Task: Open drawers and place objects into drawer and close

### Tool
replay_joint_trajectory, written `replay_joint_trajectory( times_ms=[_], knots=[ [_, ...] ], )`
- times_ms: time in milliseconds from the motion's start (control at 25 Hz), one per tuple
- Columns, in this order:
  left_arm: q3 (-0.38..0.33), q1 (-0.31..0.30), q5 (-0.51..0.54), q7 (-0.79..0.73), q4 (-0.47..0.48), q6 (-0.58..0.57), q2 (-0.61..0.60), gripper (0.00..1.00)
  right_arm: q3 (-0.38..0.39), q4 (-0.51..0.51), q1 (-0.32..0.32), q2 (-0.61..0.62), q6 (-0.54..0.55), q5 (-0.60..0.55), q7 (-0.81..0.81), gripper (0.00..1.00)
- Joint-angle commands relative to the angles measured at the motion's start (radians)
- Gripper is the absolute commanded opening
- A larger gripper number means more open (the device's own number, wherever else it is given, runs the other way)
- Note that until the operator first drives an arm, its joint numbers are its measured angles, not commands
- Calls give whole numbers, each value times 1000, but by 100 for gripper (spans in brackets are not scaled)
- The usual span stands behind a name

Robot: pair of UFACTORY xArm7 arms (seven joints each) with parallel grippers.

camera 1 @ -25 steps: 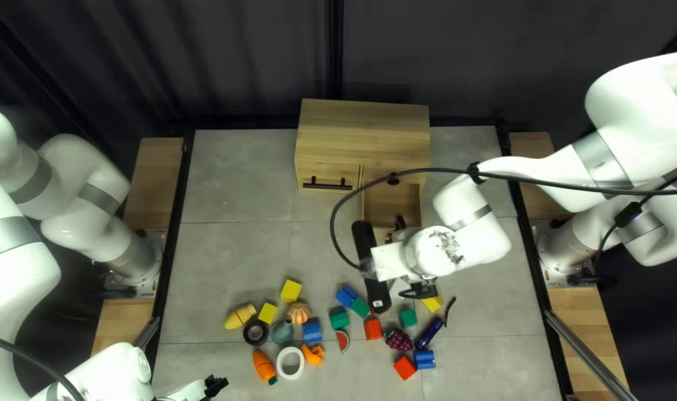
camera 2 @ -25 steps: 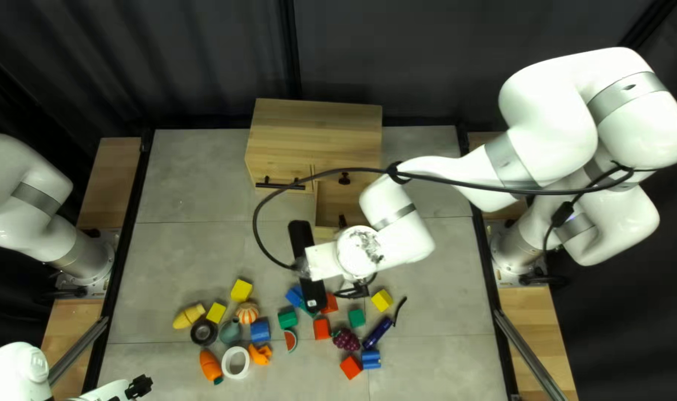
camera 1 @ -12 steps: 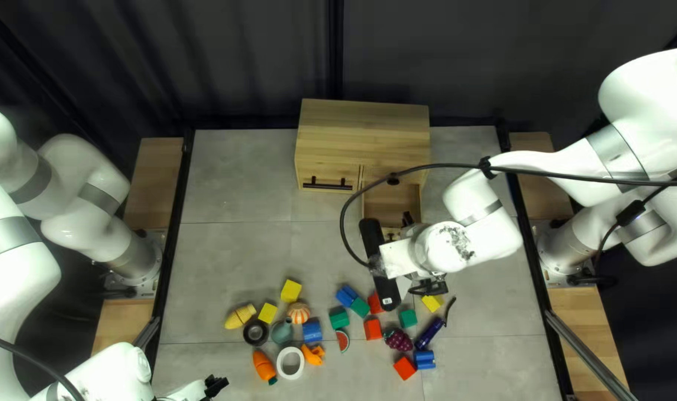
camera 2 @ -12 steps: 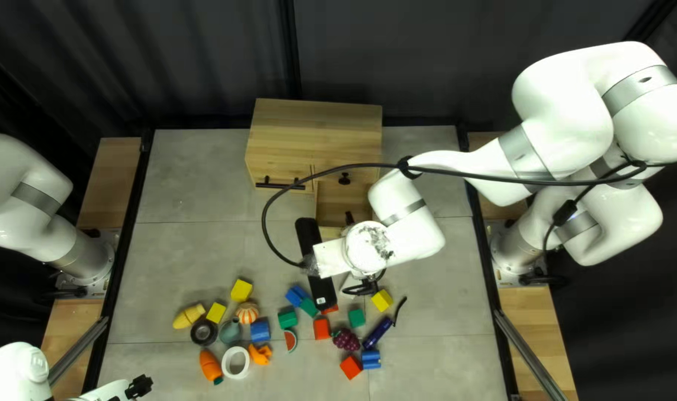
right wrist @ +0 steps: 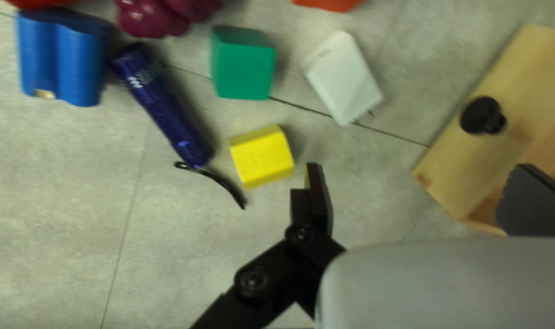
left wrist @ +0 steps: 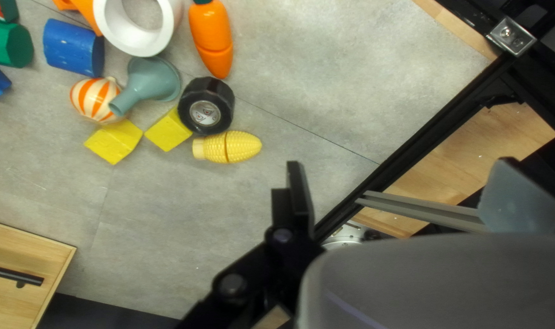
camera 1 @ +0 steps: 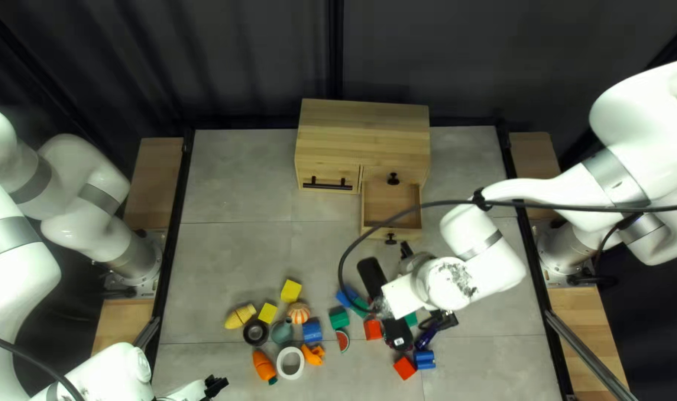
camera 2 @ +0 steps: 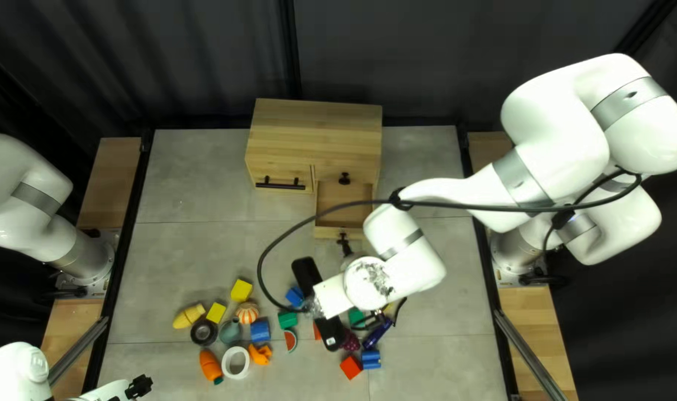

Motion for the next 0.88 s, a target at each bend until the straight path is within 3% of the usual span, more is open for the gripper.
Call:
replay_joint_trajectory(
  times_ms=[40,480,880],
  knots=[
    [0,0,0,0,0,0,0,100,1,-23,-14,16,-56,31,-66,100],
    [0,0,0,0,0,0,0,100,5,-43,-80,65,-135,137,-385,100],
    [0,0,0,0,0,0,0,100,2,-34,-131,125,-192,192,-519,100]
  ],
)
